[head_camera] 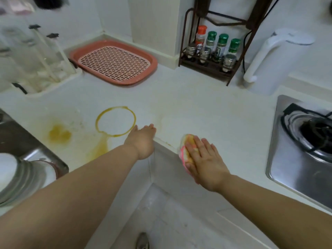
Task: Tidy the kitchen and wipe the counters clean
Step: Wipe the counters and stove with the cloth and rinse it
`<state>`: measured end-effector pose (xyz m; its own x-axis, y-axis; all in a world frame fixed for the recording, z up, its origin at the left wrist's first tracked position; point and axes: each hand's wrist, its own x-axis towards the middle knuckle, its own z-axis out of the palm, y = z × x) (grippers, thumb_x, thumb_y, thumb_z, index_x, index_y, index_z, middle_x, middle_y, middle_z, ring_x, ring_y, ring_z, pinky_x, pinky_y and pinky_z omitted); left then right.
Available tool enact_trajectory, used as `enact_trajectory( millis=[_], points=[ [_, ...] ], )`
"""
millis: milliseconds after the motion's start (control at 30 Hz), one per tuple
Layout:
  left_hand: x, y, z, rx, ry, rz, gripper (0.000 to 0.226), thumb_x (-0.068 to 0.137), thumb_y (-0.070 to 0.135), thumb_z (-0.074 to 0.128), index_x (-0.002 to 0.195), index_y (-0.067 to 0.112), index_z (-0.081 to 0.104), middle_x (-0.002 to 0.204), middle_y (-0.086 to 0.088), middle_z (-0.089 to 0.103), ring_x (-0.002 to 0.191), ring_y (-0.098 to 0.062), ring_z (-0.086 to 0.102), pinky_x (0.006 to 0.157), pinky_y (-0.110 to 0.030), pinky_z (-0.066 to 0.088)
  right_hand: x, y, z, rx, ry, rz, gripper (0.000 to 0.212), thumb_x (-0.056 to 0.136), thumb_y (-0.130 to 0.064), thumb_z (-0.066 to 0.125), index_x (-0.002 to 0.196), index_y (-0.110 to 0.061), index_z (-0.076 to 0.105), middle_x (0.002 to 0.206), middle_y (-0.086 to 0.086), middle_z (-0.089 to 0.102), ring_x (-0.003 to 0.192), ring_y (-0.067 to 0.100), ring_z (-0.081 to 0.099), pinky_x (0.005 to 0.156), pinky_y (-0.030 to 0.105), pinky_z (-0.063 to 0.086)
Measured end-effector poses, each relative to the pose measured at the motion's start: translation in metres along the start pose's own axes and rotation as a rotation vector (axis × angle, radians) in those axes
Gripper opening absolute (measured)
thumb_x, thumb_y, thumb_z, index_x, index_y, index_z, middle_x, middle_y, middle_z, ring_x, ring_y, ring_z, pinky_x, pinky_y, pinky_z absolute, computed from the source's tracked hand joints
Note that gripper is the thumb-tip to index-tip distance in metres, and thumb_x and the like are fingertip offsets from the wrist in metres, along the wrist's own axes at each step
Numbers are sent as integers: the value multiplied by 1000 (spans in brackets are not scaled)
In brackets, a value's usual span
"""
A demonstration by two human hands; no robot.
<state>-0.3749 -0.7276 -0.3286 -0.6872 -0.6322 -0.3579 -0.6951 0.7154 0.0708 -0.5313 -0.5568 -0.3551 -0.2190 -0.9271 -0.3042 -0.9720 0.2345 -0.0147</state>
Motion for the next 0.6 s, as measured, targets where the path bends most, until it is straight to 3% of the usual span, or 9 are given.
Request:
enact_trajectory(
  millis=[167,333,467,600],
  points=[
    [-35,-11,3,-53,125,-91,60,86,6,43,145,13,33,155,-3,27,142,-16,25,118,-34,4,85,-66,-18,79,27,-21,62,99,-47,19,153,-26,-4,159,6,-15,147,32,-10,119,45,-2],
    [-53,-50,-2,-71,155,-265,59,87,10,42,146,16,32,157,-3,21,144,-19,22,118,-36,17,65,-57,-19,105,12,-80,59,101,-44,20,152,-30,-5,159,2,-17,147,28,-10,118,45,-3],
    [-56,-75,-4,-184,162,-342,57,90,10,41,146,15,33,157,-5,22,144,-21,23,117,-35,22,47,-37,-18,128,-13,84,59,100,-48,16,152,-31,-6,159,1,-18,147,26,-11,118,45,-4],
    [-58,-89,1,-168,184,-332,54,92,12,40,146,15,34,157,-4,23,142,-21,27,115,-33,25,113,-59,-41,275,3,388,63,98,-48,14,153,-23,-5,159,7,-17,146,33,-12,118,48,-5]
  ],
)
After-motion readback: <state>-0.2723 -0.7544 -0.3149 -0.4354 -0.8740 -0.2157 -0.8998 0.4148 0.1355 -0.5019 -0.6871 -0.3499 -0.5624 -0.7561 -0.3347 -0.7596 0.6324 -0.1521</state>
